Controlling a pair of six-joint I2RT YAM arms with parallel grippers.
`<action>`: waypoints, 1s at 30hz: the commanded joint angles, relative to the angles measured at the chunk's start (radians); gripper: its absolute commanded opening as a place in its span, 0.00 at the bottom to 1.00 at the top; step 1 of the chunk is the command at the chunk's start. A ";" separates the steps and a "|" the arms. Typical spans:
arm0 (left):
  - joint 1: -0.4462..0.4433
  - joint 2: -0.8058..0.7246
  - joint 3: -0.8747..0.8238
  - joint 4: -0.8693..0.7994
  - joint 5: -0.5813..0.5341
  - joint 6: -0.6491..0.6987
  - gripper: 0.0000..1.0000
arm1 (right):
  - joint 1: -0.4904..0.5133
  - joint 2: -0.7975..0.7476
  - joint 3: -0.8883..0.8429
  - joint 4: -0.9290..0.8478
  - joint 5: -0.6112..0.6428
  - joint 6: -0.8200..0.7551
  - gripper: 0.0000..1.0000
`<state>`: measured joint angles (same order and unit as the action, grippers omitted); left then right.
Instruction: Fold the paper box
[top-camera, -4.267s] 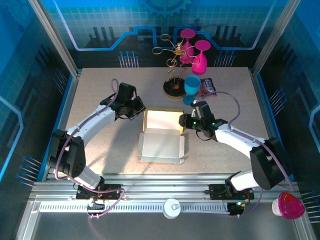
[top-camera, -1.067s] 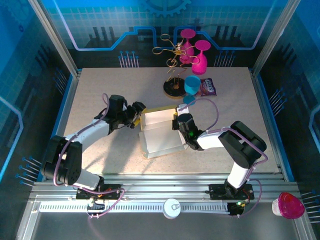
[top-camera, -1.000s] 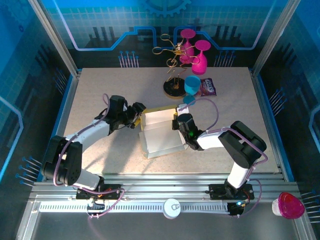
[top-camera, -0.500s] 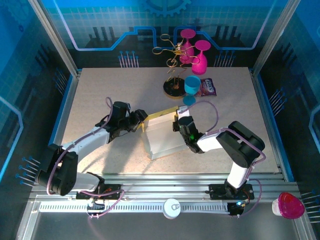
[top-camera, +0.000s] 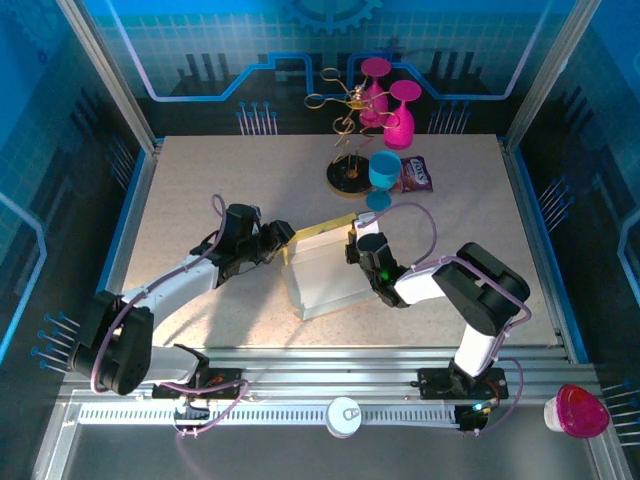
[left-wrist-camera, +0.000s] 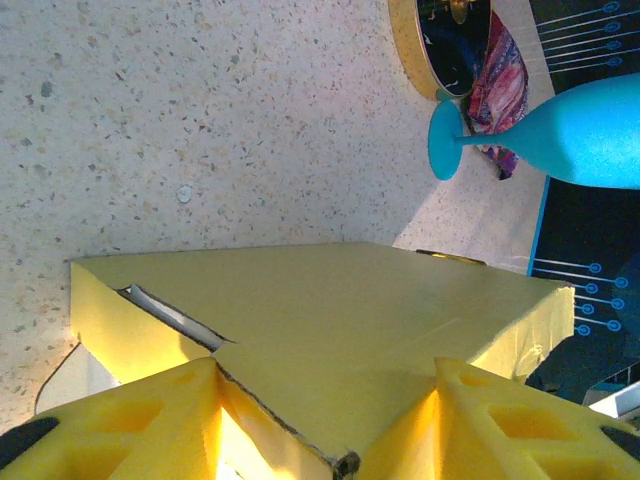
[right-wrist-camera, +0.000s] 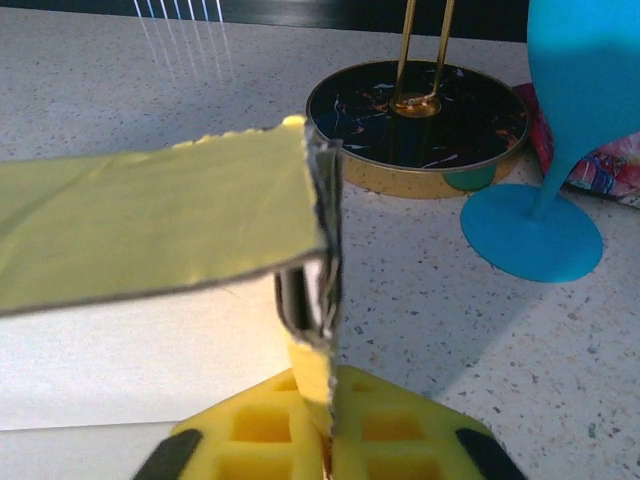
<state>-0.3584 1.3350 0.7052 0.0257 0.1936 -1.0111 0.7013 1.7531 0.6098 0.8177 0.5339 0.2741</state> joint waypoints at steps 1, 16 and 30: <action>-0.011 0.002 0.000 -0.162 -0.033 0.063 0.51 | 0.000 -0.034 0.005 -0.089 -0.044 0.007 0.23; -0.010 0.018 0.026 -0.196 -0.048 0.087 0.50 | -0.074 -0.368 0.110 -0.747 -0.133 0.419 0.59; -0.005 0.047 0.049 -0.200 -0.039 0.093 0.50 | -0.114 -0.560 -0.088 -1.051 -0.500 1.181 0.49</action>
<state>-0.3630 1.3468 0.7547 -0.0532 0.1818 -0.9615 0.5774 1.1797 0.5735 -0.2588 0.1669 1.2423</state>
